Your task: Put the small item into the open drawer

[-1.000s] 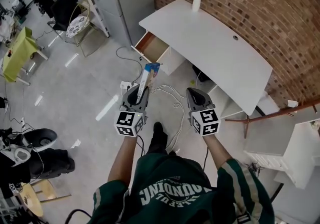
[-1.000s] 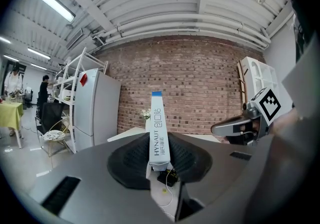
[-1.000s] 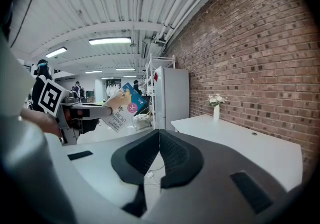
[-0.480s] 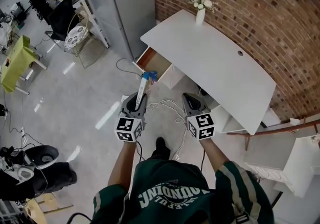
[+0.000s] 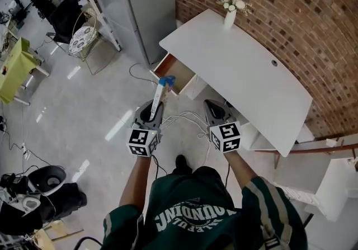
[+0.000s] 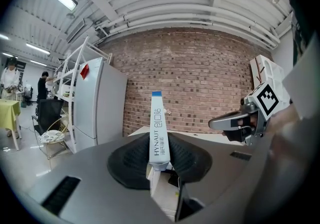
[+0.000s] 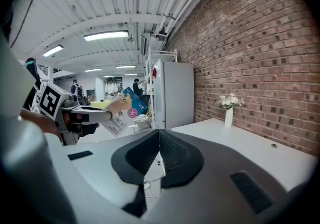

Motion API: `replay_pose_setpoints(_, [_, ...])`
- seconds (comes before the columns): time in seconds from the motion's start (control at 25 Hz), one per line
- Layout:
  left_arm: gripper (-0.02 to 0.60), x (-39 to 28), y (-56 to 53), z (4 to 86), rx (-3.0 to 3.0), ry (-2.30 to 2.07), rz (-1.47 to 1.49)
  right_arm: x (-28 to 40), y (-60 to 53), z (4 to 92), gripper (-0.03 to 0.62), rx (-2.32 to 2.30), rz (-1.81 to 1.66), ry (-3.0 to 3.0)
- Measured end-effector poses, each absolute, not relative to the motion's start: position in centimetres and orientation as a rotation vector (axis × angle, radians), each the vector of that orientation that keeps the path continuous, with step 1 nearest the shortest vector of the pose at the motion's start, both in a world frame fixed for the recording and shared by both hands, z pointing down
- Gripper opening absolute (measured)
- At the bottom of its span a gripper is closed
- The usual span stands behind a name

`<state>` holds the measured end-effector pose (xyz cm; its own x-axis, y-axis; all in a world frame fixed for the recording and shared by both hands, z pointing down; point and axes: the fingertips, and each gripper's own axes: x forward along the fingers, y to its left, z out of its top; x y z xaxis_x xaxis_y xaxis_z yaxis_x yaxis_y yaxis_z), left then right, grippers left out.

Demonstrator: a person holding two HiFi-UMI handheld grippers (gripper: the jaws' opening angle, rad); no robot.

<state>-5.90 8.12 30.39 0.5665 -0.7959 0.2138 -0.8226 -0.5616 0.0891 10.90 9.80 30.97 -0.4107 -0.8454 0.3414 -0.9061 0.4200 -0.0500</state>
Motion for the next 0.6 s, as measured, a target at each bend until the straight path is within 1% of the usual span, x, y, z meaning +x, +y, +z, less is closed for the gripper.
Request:
replay_pose_setpoints(0.4, [0.095, -6.4, 3.9, 32.5, 2.575, -1.353, 0.251, 9.9, 5.6, 32.1, 0.025, 1.502, 0.354, -2.408])
replay_pose_setpoints(0.6, [0.095, -6.6, -0.1, 34.0, 2.532, -1.374, 0.266, 9.6, 1.4, 33.2, 0.025, 1.475, 0.368, -2.420])
